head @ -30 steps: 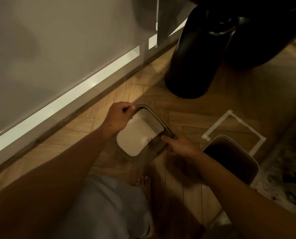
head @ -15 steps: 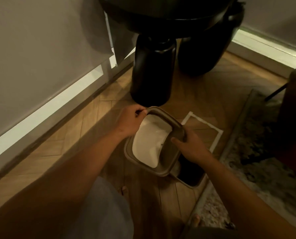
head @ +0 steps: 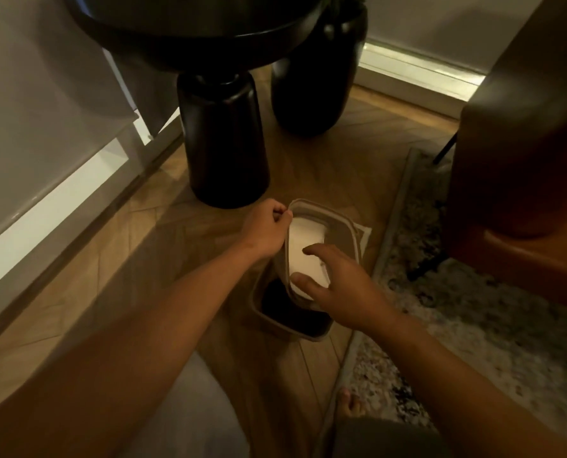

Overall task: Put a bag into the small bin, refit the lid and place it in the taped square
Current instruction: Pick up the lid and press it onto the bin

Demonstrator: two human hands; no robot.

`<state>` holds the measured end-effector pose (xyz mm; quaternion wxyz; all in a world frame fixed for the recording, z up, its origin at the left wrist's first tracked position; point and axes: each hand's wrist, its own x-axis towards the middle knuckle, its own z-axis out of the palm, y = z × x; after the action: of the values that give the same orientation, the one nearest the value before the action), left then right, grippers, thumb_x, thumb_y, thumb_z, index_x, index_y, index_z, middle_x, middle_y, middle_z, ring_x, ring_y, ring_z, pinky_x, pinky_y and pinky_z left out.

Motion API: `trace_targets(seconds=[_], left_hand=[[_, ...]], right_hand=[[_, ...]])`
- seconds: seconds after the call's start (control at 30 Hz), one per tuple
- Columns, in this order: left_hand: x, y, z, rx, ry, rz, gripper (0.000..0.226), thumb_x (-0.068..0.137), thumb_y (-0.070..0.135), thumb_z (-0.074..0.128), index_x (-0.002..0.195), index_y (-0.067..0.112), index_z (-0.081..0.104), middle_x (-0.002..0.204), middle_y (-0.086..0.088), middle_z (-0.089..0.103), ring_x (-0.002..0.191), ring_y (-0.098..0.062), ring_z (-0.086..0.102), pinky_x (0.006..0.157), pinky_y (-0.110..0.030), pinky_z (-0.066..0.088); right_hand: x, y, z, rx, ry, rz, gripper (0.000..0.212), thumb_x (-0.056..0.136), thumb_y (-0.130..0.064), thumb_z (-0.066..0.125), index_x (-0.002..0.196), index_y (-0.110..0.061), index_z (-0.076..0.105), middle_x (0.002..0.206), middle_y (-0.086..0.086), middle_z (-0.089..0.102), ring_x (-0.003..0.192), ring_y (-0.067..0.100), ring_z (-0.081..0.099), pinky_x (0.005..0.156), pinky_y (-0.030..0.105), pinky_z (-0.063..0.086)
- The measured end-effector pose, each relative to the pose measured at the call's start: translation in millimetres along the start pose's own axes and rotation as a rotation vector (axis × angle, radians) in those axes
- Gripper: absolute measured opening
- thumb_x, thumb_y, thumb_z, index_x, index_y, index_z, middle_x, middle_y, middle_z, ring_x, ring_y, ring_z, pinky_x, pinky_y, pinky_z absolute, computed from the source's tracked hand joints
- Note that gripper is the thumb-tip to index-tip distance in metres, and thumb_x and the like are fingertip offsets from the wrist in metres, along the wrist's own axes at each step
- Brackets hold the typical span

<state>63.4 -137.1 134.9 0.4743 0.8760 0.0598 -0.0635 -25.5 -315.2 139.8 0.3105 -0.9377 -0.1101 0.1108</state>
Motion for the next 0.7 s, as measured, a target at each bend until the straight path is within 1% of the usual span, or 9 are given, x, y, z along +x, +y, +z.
trace_targets(seconds=[0.13, 0.2, 0.3, 0.37, 0.4, 0.5, 0.6, 0.67, 0.7], left_hand=[[-4.2, 13.1, 19.2, -0.058, -0.047, -0.063, 0.028, 0.106, 0.030, 0.052, 0.125, 0.012, 0.061, 0.111, -0.002, 0.067, 0.100, -0.018, 0.067, 0.090, -0.039, 0.058], [-6.5, 15.8, 26.4, -0.148, -0.062, -0.128, 0.026, 0.106, 0.027, 0.053, 0.123, 0.010, 0.061, 0.107, -0.004, 0.068, 0.093, -0.019, 0.069, 0.081, -0.036, 0.061], [-9.9, 16.9, 35.6, -0.288, -0.094, -0.216, 0.013, 0.105, 0.022, 0.055, 0.106, 0.011, 0.061, 0.097, -0.010, 0.069, 0.079, -0.018, 0.070, 0.061, -0.026, 0.061], [-9.4, 15.6, 37.7, -0.372, -0.111, -0.271, 0.014, 0.104, 0.020, 0.057, 0.092, 0.014, 0.059, 0.089, -0.011, 0.068, 0.072, -0.019, 0.068, 0.060, -0.028, 0.061], [-8.2, 14.1, 37.7, -0.387, -0.110, -0.290, 0.014, 0.103, 0.021, 0.059, 0.091, 0.014, 0.060, 0.085, -0.010, 0.067, 0.067, -0.018, 0.066, 0.061, -0.029, 0.060], [-5.5, 9.4, 34.1, -0.357, -0.096, -0.297, 0.017, 0.100, 0.025, 0.065, 0.105, 0.009, 0.066, 0.081, -0.008, 0.067, 0.059, -0.014, 0.060, 0.054, -0.026, 0.054], [-4.1, 4.2, 28.9, -0.363, -0.066, -0.253, 0.020, 0.097, 0.023, 0.068, 0.112, 0.010, 0.069, 0.084, -0.003, 0.069, 0.062, -0.009, 0.060, 0.049, -0.018, 0.049], [-3.8, 1.9, 24.4, -0.374, -0.029, -0.227, 0.019, 0.095, 0.023, 0.070, 0.112, 0.013, 0.069, 0.090, 0.000, 0.070, 0.069, -0.008, 0.063, 0.050, -0.017, 0.048], [-3.5, 0.5, 22.0, -0.350, -0.013, -0.217, 0.018, 0.095, 0.024, 0.070, 0.112, 0.017, 0.069, 0.096, 0.001, 0.070, 0.077, -0.009, 0.065, 0.056, -0.018, 0.050]], right_hand=[[-11.1, 0.7, 6.4, 0.002, -0.040, 0.086, 0.078, 0.091, -0.073, 0.059, 0.155, -0.030, 0.044, 0.137, -0.008, 0.066, 0.114, 0.015, 0.067, 0.085, 0.030, 0.054], [-14.0, 2.4, 9.6, 0.030, -0.059, 0.144, 0.076, 0.093, -0.070, 0.060, 0.154, -0.028, 0.044, 0.129, -0.006, 0.070, 0.104, 0.015, 0.072, 0.079, 0.031, 0.057], [-17.4, 9.8, 15.8, 0.052, -0.019, 0.136, 0.041, 0.102, -0.052, 0.058, 0.132, -0.023, 0.063, 0.100, -0.004, 0.074, 0.081, 0.013, 0.070, 0.063, 0.030, 0.050], [-17.6, 14.8, 18.3, 0.039, 0.022, 0.127, 0.020, 0.106, -0.038, 0.056, 0.108, -0.021, 0.066, 0.081, -0.005, 0.068, 0.068, 0.011, 0.064, 0.057, 0.032, 0.043], [-17.1, 17.1, 18.1, 0.042, 0.045, 0.136, 0.017, 0.107, -0.033, 0.055, 0.099, -0.021, 0.064, 0.075, -0.006, 0.064, 0.064, 0.011, 0.061, 0.054, 0.031, 0.039], [-13.5, 23.7, 12.1, 0.076, 0.111, 0.176, 0.020, 0.108, -0.026, 0.053, 0.088, -0.024, 0.056, 0.068, -0.008, 0.057, 0.060, 0.010, 0.057, 0.051, 0.030, 0.037], [-8.5, 29.2, 0.1, 0.180, 0.140, 0.207, 0.027, 0.109, -0.025, 0.052, 0.082, -0.027, 0.055, 0.068, -0.009, 0.056, 0.056, 0.003, 0.056, 0.047, 0.017, 0.036], [-5.6, 30.0, -12.0, 0.243, 0.195, 0.234, 0.030, 0.109, -0.026, 0.052, 0.080, -0.021, 0.056, 0.067, -0.005, 0.054, 0.054, -0.002, 0.054, 0.045, 0.016, 0.036], [-4.7, 30.8, -18.2, 0.271, 0.230, 0.247, 0.031, 0.109, -0.028, 0.053, 0.079, -0.018, 0.056, 0.066, -0.002, 0.054, 0.054, 0.000, 0.055, 0.047, 0.020, 0.040]])
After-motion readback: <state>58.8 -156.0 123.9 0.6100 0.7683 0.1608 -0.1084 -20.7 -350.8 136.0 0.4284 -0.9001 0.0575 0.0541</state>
